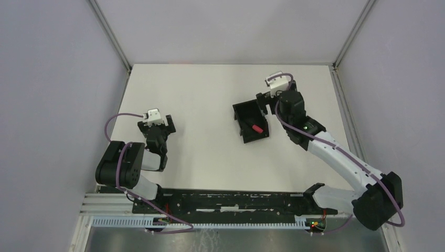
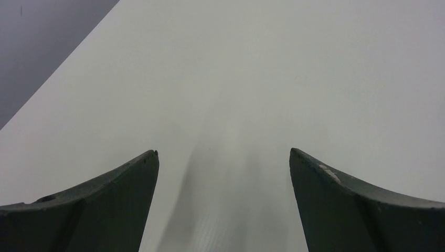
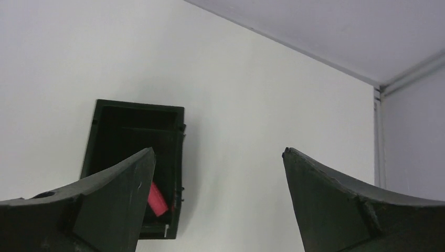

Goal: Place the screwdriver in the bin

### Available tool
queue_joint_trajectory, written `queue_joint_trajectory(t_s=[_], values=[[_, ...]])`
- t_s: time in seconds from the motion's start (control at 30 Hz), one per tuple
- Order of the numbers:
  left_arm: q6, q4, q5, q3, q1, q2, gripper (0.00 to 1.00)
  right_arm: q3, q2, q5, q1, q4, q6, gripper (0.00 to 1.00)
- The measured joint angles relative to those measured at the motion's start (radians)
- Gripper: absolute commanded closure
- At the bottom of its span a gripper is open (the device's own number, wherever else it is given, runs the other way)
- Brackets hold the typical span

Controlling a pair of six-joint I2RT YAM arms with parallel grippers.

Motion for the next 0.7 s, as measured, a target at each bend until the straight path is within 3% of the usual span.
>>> queue_joint_trajectory(t_s=[0.27,0.7], values=[[0.000,0.000,0.000,0.000,0.000,0.000,0.00,-0.439,-0.193,0.145,-0.105,0.235,0.030,0.02],[0.000,0.000,0.000,0.000,0.000,0.000,0.00,-0.853,-0.301,0.184,-0.234,0.460,0.166,0.02]])
